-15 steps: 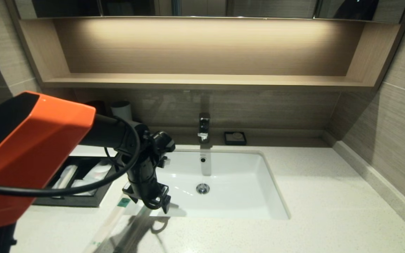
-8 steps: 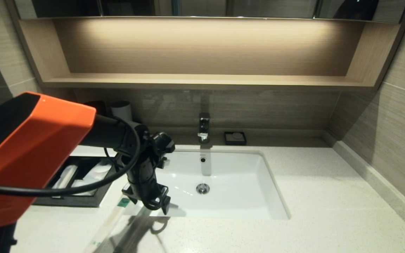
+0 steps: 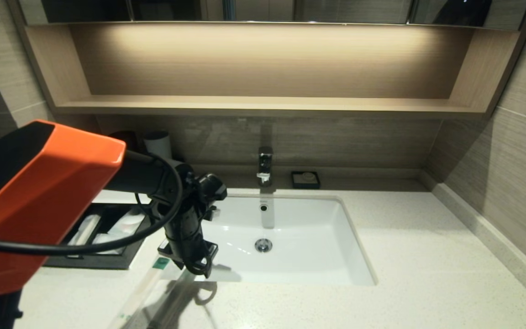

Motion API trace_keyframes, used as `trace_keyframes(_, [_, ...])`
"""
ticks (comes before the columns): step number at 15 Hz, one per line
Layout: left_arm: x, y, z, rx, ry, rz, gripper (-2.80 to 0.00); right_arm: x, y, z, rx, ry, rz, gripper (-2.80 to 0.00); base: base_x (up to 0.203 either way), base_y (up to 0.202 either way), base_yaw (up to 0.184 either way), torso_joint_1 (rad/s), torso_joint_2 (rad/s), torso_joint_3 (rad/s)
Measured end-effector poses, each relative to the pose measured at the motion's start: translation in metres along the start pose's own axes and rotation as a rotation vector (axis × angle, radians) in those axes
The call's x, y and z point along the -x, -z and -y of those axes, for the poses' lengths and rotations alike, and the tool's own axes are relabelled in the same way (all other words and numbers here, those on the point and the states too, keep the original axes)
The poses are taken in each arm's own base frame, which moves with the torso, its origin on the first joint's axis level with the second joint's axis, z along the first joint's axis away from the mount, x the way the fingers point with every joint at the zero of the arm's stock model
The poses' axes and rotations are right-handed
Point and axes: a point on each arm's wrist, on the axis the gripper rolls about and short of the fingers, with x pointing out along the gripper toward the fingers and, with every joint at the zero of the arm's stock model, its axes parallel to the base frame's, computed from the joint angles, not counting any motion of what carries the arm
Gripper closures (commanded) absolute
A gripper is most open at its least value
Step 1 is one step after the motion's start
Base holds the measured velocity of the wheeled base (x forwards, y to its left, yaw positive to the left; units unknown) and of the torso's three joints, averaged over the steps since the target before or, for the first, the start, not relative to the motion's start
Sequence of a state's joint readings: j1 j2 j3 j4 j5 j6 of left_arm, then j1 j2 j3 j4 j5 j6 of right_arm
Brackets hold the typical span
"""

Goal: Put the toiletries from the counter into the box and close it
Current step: Pick up the bathroom toiletry

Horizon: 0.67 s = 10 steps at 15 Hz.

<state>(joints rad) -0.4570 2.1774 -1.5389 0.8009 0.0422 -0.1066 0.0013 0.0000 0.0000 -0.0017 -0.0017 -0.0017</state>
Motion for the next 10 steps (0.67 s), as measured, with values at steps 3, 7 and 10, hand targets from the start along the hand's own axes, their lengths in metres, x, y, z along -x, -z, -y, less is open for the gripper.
trace_keyframes(3, [-0.0007, 0.0008, -0.0001, 0.000, 0.000, -0.005, 0.00, 0.0000, 0.0000, 0.0000, -0.001, 0.000, 0.000, 0.00, 0.000, 0.000, 0.000, 0.000, 0.00, 0.000])
trace_keyframes(7, [-0.0007, 0.0014, -0.0005, 0.001, -0.002, -0.006, 0.00, 0.0000, 0.0000, 0.0000, 0.000, 0.000, 0.000, 0.00, 0.000, 0.000, 0.000, 0.000, 0.00, 0.000])
trace_keyframes(10, [0.0018, 0.0013, -0.0014, 0.003, -0.003, 0.002, 0.00, 0.0000, 0.0000, 0.0000, -0.001, 0.000, 0.000, 0.00, 0.000, 0.000, 0.000, 0.000, 0.00, 0.000])
